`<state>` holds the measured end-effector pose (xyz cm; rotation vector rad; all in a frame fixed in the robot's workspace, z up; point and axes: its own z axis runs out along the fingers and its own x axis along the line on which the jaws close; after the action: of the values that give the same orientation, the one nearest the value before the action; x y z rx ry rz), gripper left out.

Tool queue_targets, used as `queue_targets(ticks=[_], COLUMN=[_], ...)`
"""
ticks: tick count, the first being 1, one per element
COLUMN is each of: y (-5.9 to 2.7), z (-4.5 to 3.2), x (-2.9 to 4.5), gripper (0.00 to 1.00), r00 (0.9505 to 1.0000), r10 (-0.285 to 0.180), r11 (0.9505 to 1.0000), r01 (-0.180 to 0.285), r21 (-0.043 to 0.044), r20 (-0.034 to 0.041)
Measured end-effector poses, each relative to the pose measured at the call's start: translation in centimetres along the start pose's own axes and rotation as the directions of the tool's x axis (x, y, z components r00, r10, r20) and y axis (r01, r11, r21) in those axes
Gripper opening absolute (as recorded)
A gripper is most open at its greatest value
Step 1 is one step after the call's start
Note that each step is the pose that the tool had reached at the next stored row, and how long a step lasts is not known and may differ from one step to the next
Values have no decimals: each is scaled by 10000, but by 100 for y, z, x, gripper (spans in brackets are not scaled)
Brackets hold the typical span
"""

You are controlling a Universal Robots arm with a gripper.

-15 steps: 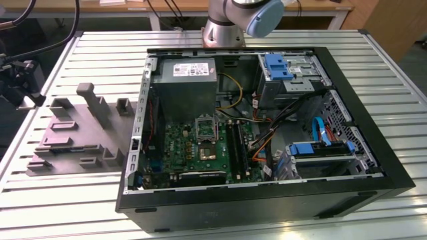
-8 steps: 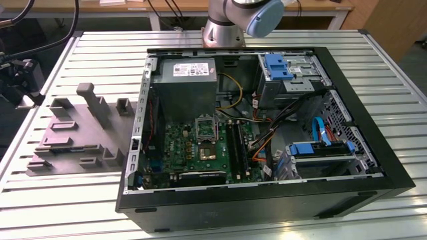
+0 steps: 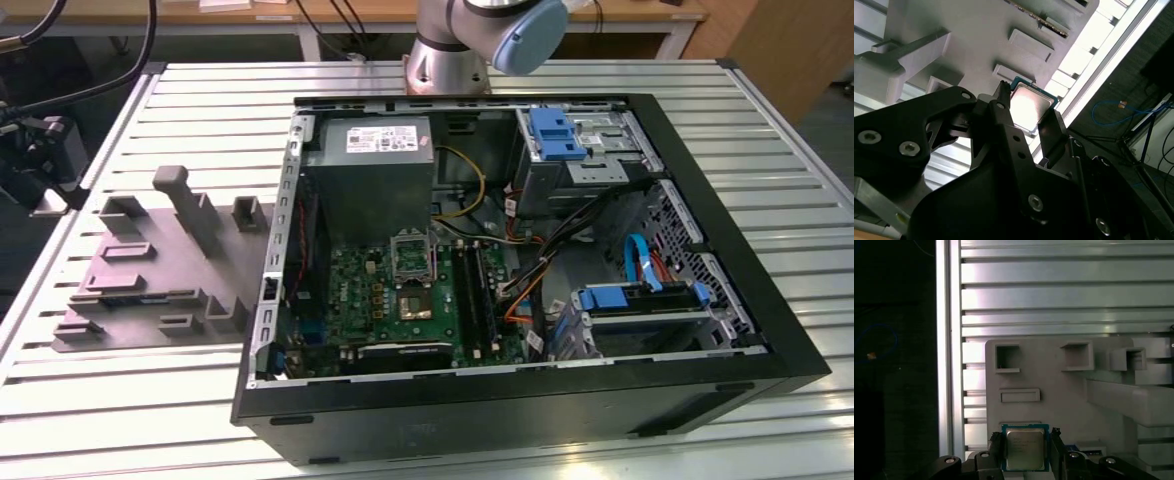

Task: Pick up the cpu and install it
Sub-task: 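Pick up the cpu and move it towards the insertion slot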

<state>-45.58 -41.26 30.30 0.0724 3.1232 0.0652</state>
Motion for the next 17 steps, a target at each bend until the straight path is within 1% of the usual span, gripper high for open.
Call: queue_targets(ticks=[17], y=[1], z=[-31], x=[-1], gripper=[47], r00=[10000], r10=[0], r11=[10000], r01=[0], r21=[1], r20=[-1])
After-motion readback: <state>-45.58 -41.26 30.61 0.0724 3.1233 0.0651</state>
